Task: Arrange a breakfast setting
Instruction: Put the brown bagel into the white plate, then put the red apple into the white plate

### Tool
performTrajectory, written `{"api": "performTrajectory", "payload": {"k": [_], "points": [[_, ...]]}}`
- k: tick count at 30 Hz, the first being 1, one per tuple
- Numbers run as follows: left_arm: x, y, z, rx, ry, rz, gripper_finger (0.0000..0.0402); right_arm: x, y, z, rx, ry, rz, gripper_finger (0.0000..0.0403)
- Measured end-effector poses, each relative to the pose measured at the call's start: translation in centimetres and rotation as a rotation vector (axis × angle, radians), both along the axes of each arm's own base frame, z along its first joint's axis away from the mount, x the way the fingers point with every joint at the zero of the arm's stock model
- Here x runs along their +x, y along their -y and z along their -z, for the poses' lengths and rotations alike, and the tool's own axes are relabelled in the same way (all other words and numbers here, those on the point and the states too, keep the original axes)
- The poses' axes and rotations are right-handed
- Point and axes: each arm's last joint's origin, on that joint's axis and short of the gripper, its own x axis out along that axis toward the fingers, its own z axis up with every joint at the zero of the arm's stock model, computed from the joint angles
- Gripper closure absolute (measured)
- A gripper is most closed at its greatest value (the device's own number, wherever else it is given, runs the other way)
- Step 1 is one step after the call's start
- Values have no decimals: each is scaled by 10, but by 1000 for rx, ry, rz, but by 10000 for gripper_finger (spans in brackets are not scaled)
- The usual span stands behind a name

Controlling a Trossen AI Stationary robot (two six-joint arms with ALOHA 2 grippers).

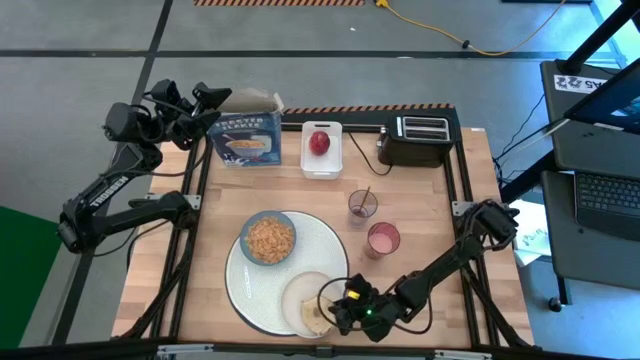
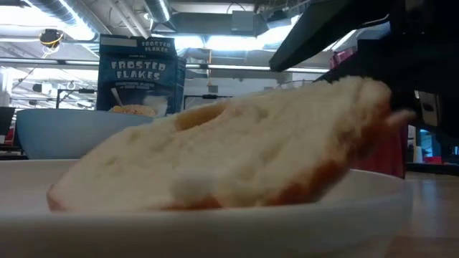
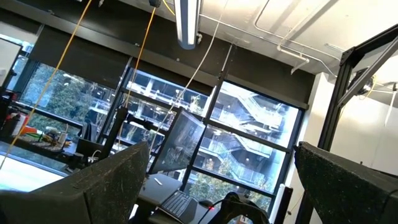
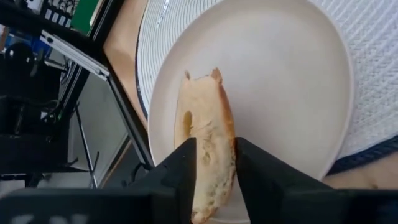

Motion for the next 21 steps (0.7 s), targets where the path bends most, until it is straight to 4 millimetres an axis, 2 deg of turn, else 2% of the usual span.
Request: {"api": "performTrajectory", "payload": {"k": [6, 15, 21], "points": [[0, 0, 0, 0, 0, 0, 11, 1, -2, -7, -95, -32, -107, 263], [0, 0, 0, 0, 0, 0, 11, 4, -5, -34, -267, -182, -153, 297], [0, 0, 0, 0, 0, 0, 11, 12, -9, -61, -396, -108, -173, 297]]}}
